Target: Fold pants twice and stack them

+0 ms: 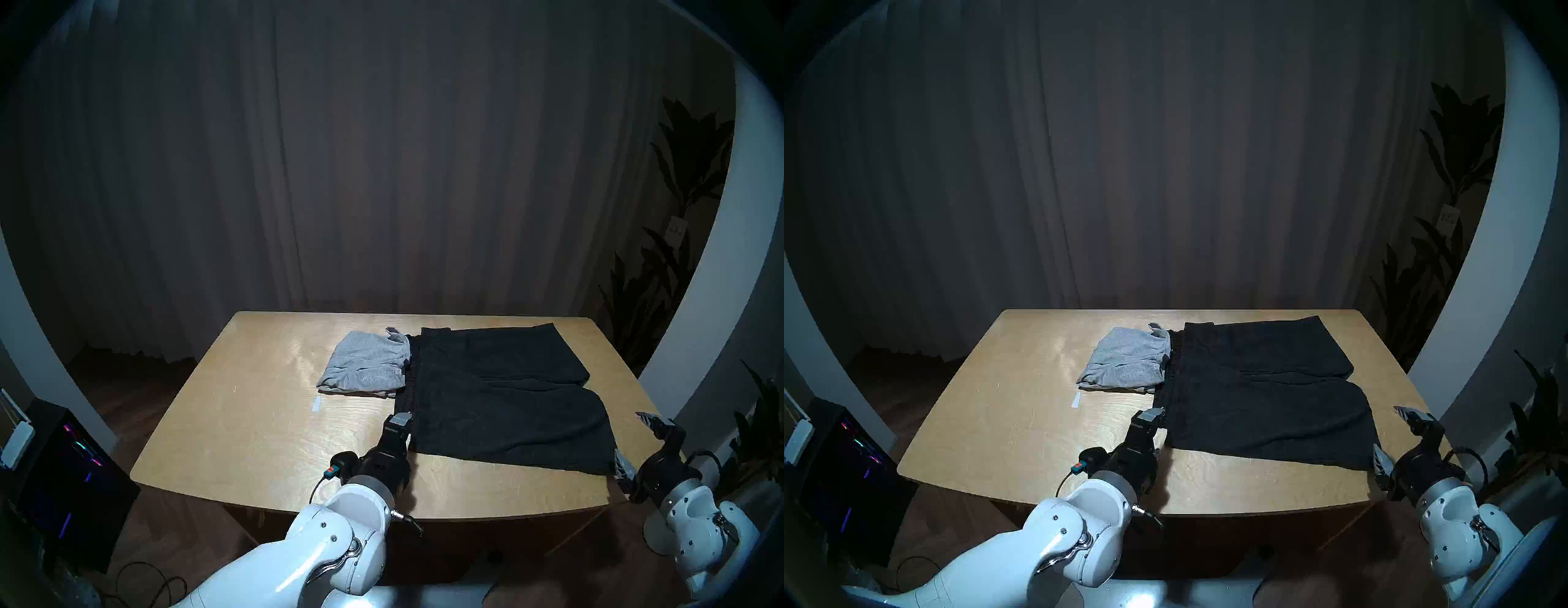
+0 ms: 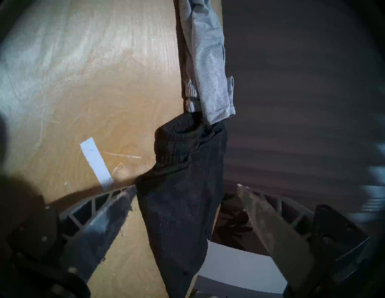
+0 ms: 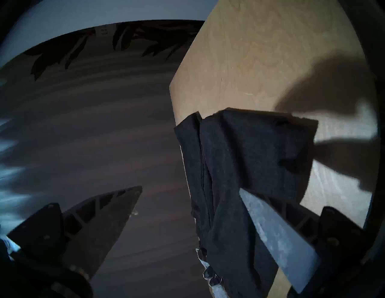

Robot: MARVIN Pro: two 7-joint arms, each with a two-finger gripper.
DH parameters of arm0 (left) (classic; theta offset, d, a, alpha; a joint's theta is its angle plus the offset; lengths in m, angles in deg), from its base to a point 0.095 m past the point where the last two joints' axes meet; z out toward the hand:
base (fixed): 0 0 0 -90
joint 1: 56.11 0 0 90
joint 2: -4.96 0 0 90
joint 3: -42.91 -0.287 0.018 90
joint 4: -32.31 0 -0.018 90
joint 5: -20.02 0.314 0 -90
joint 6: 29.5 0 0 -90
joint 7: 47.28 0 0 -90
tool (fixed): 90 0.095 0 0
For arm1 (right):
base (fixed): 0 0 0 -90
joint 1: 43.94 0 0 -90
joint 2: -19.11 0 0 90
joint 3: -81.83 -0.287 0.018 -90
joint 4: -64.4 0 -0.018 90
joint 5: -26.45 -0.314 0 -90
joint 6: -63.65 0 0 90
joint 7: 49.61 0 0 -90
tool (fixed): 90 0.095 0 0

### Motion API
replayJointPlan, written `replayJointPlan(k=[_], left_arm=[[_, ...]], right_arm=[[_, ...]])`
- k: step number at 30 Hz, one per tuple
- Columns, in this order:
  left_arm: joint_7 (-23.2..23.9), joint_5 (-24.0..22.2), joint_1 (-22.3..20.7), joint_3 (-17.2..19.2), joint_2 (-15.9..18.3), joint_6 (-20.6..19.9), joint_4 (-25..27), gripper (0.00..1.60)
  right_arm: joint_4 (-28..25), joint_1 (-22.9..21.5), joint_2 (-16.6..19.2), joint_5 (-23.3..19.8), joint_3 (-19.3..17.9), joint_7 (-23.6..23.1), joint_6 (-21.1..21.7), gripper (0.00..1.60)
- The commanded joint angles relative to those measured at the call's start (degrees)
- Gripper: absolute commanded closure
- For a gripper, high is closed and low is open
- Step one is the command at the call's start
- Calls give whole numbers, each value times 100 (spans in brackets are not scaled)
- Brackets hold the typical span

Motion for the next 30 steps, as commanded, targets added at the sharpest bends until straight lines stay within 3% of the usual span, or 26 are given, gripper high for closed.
replayJointPlan(k=[1, 5, 30], left_arm=[[-36, 2, -225, -35, -154, -101, -38, 0], [-200, 144, -323, -89, -101, -141, -39, 0], [-373, -606, -311, 337, -238, -373, -579, 0]], right_arm=[[-49, 203, -87, 51, -98, 12, -59, 0], [11, 115, -15, 101, -14, 141, -179, 0], [419, -495, 215, 301, 427, 744, -595, 0]])
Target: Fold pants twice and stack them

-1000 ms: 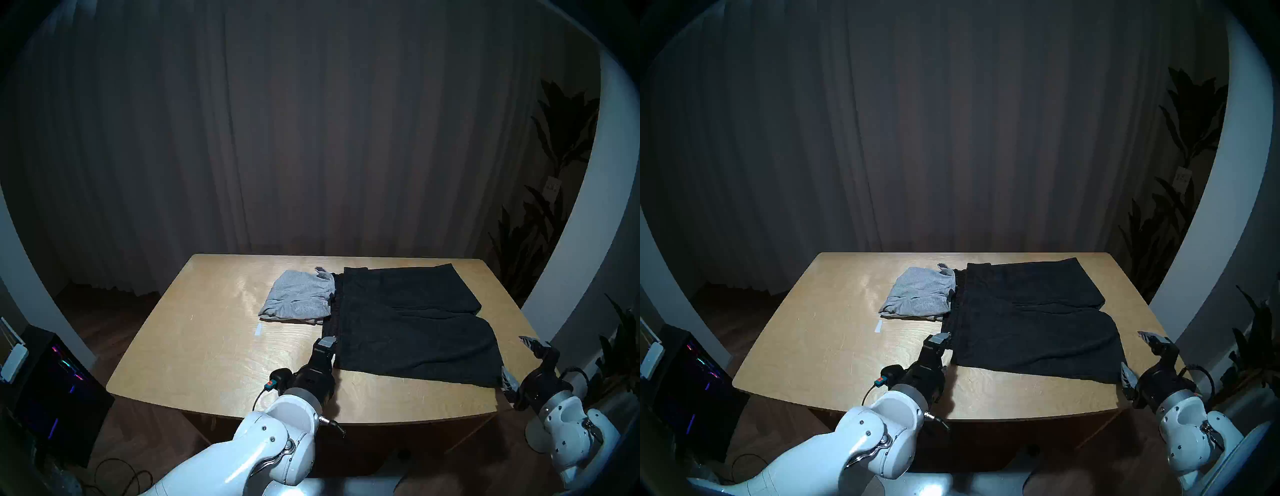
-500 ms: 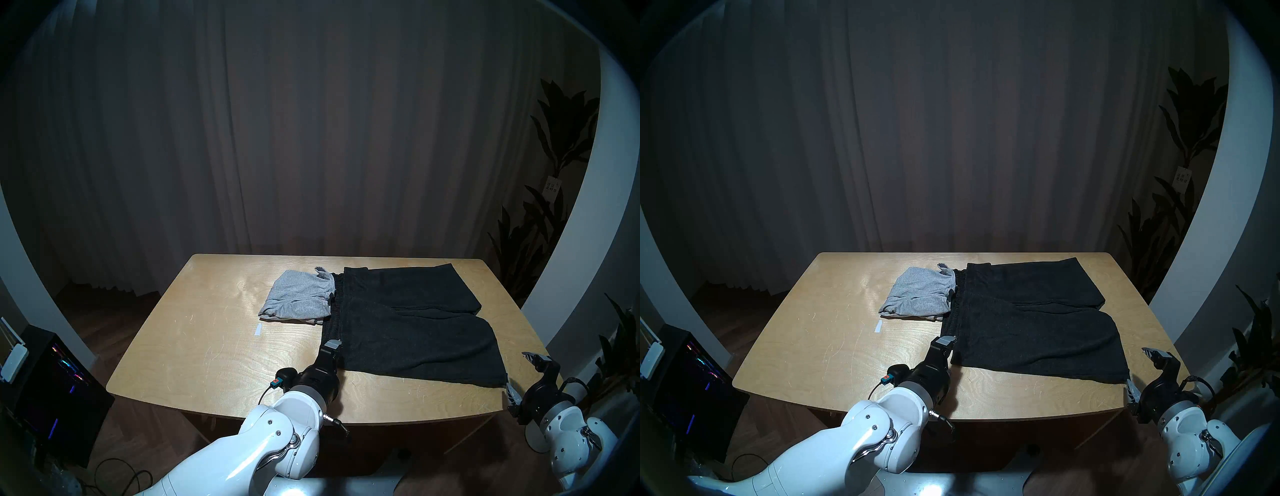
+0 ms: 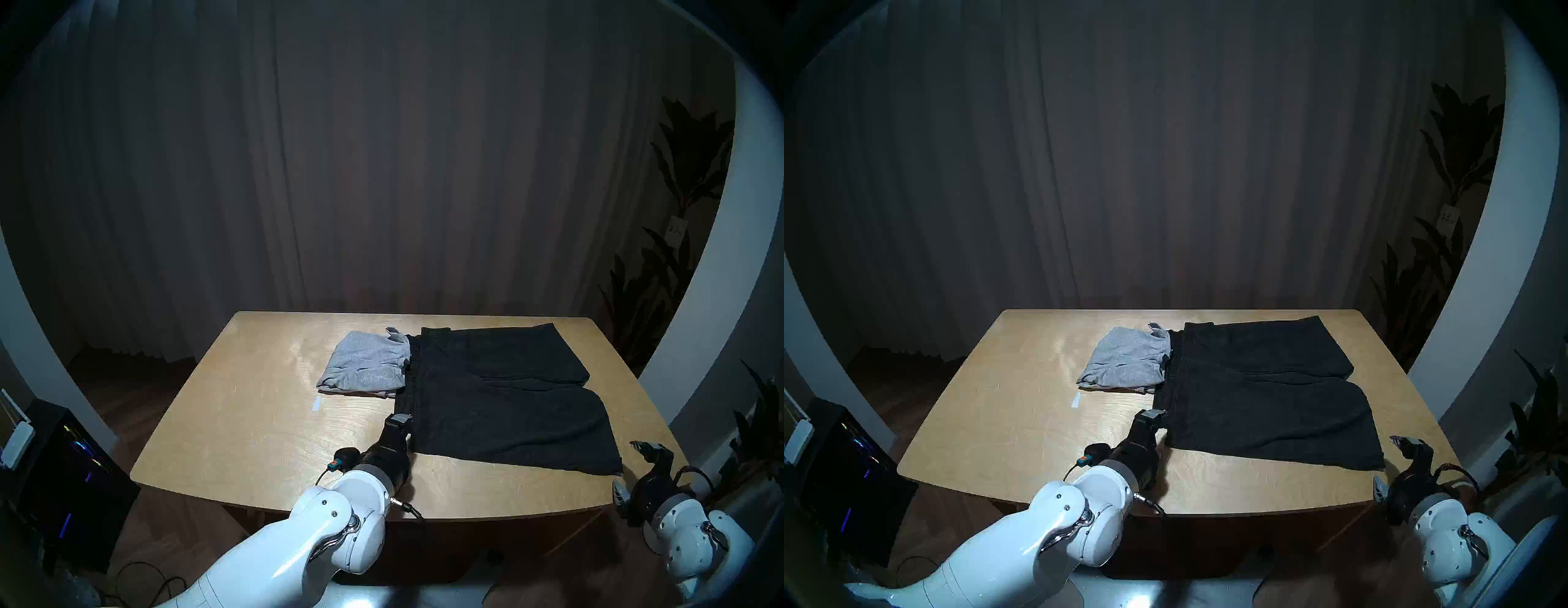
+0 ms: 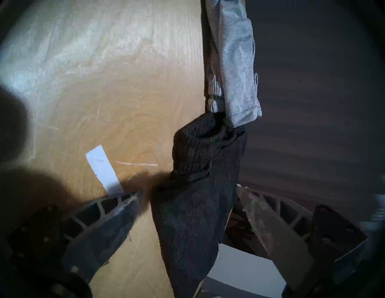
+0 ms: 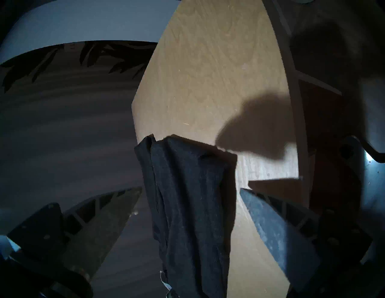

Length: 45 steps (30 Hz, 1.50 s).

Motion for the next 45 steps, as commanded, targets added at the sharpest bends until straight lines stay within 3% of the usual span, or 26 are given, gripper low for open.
replayJointPlan(k=[1, 14, 26, 45], left_arm=[[-19, -128, -62, 78, -43, -55, -211, 0], [-129, -157, -341, -119, 86, -648, -344, 0], [-359, 147, -665, -409, -81, -687, -569, 0], [-790, 380, -967, -539, -393, -585, -1035, 0]], right_arm=[[10, -181, 77, 45, -11, -5, -54, 0], [190, -477, 180, 177, 257, 248, -211, 0], [421, -822, 218, 266, 539, 304, -315, 0], [592, -1199, 209, 340, 871, 295, -379, 0]])
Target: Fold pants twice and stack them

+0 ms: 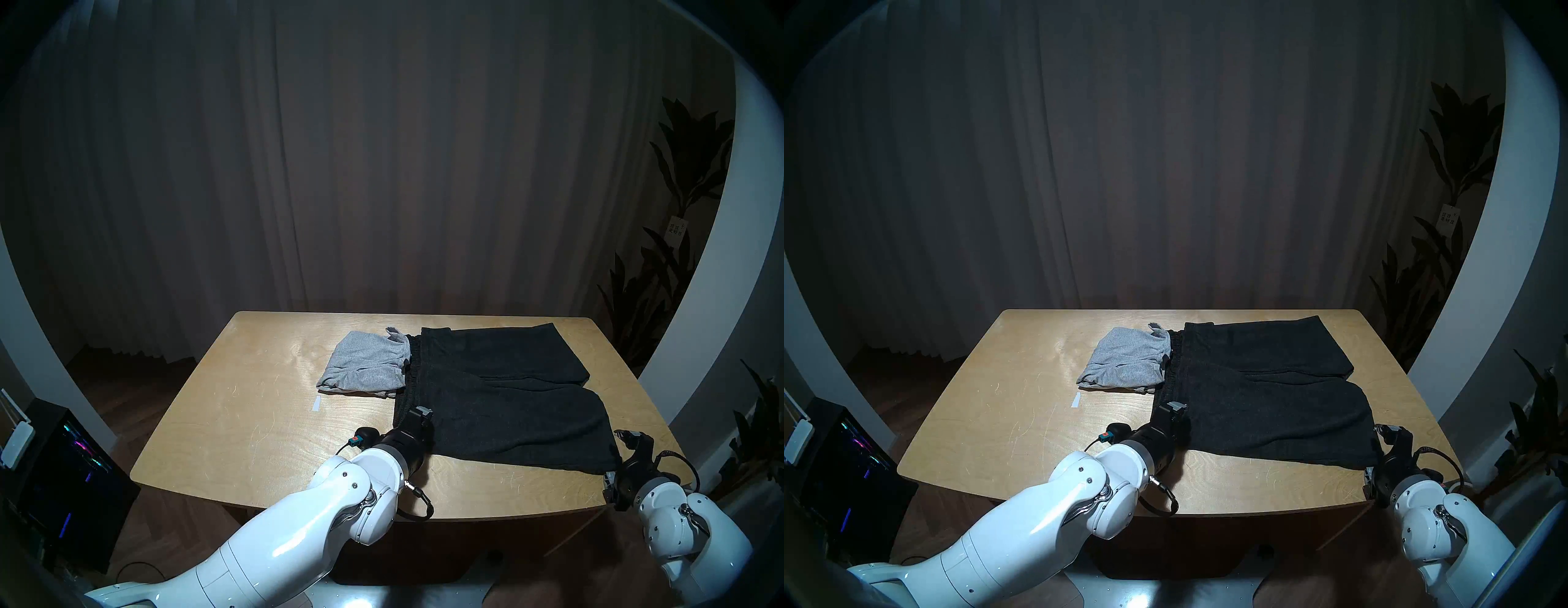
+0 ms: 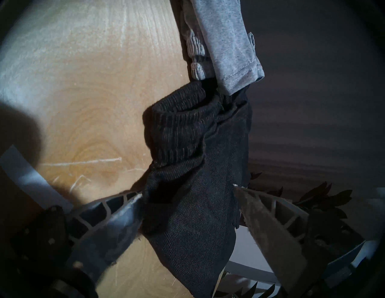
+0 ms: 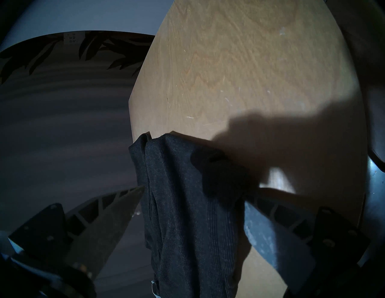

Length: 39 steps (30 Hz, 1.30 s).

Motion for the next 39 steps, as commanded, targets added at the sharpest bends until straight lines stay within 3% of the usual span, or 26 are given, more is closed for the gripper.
replayJointPlan(k=[1, 10, 34, 35, 37, 38, 39], left_arm=[[-305, 53, -4, -86, -154, 166, -352, 0], [-433, 165, -43, -33, -323, 479, -570, 0], [-339, 185, -209, -29, -408, 409, -1063, 0], [-331, 182, -200, -29, -403, 412, -1061, 0], [-314, 162, -176, -18, -391, 416, -1041, 0], [-313, 154, -166, -13, -384, 419, -1027, 26], [-311, 144, -157, -7, -376, 420, -1014, 84]], right_arm=[[47, -79, -40, -11, 157, 20, -4, 0], [109, -224, -73, -2, 278, 32, -84, 0], [402, -738, -114, 91, 669, 17, -236, 1], [418, -741, -115, 95, 674, 12, -237, 41], [432, -742, -111, 97, 679, 15, -248, 69], [426, -732, -112, 98, 672, 20, -256, 80], [420, -719, -112, 99, 663, 23, -260, 88]])
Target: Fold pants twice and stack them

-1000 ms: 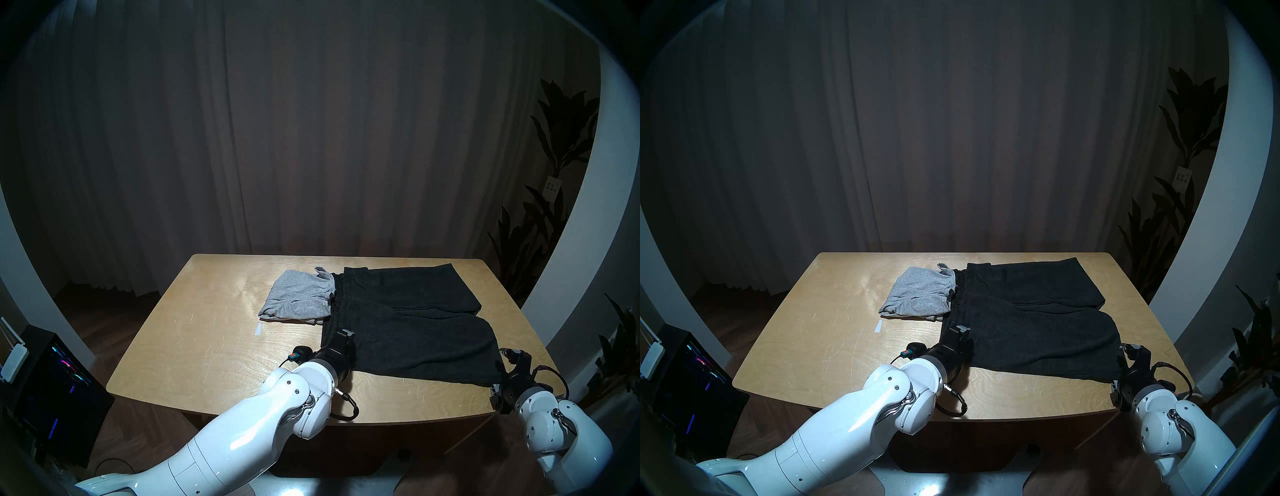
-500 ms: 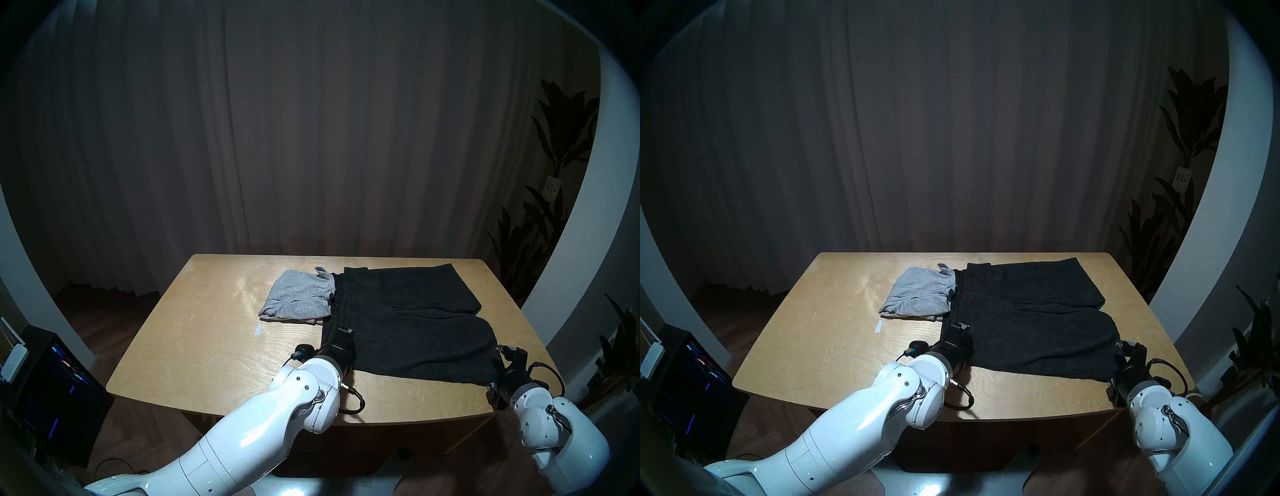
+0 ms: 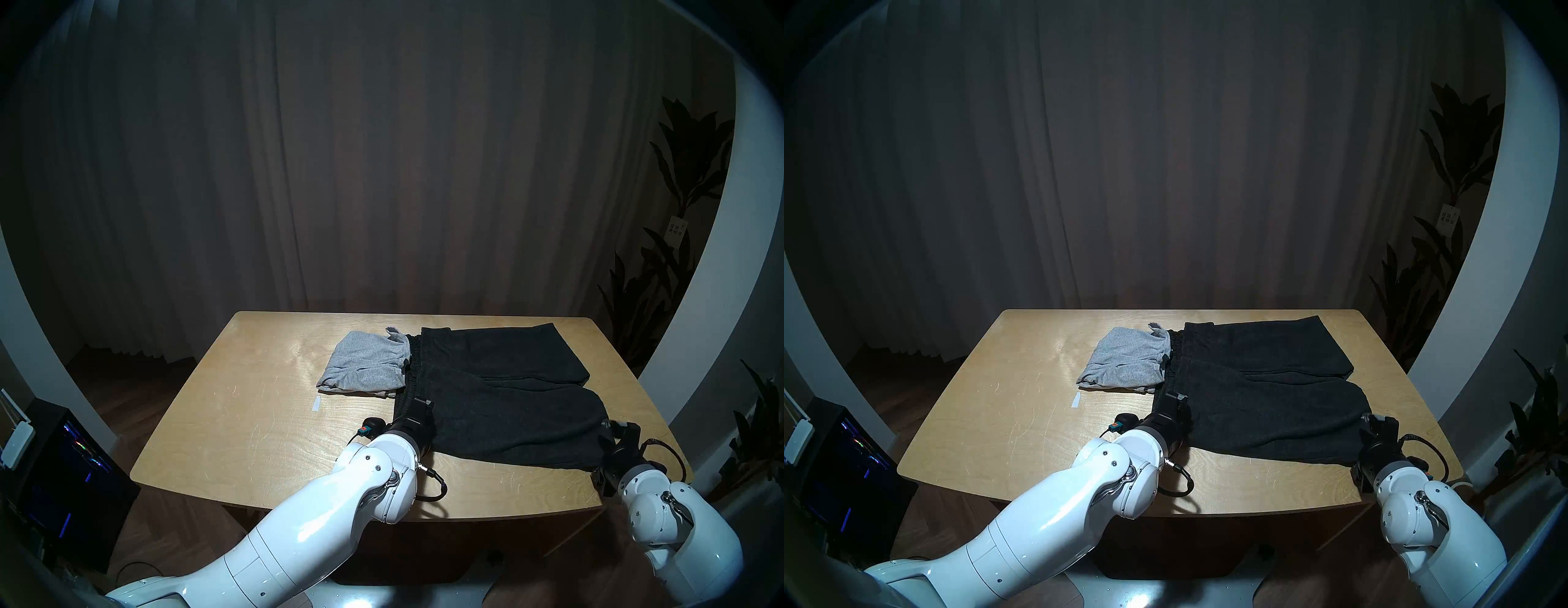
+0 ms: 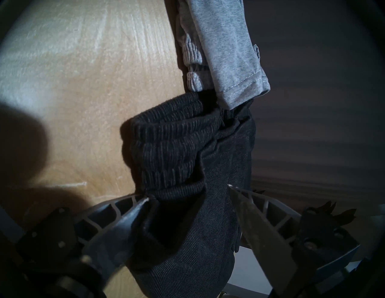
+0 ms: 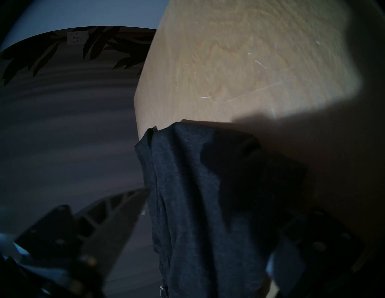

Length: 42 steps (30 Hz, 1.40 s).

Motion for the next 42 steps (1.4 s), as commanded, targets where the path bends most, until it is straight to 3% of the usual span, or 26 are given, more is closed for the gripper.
replayJointPlan(k=[1, 4, 6, 7, 9, 11, 12, 13, 14, 15, 25, 42], left_arm=[[-91, -58, 184, 4, 173, -4, -415, 86], [-92, -81, 216, 17, 202, 22, -358, 73], [-96, -102, 238, 32, 220, 44, -306, 85], [-90, -119, 252, 41, 230, 50, -275, 85], [-95, -143, 267, 49, 250, 60, -222, 93], [-83, -159, 287, 58, 276, 74, -143, 103], [-97, -166, 291, 60, 289, 84, -103, 122], [-53, -188, 311, 78, 299, 86, -52, 125], [-53, -223, 322, 96, 305, 88, -7, 152], [-43, -238, 322, 105, 322, 79, 46, 160], [397, -720, 275, 290, 646, -688, 403, 160], [119, -874, -488, 506, 718, -1401, 227, 160]], right_arm=[[63, 75, -42, -1, 86, 22, 11, 88], [32, 118, -43, 0, 55, 31, 2, 113], [12, 142, -42, 2, 38, 31, -4, 117], [6, 149, -43, 3, 32, 26, -4, 151], [-18, 171, -40, 5, 9, 12, 0, 160], [-81, 201, -29, 4, -37, 4, -1, 160], [-118, 214, -23, 1, -62, 4, -2, 160], [-158, 229, -18, 4, -92, -8, -6, 160], [-187, 240, -13, -1, -118, -4, -9, 160], [-222, 254, -9, -10, -156, -12, -4, 160], [-442, 194, -21, -24, -371, -42, -17, 160], [-238, -656, 155, -5, -275, -44, 34, 160]])
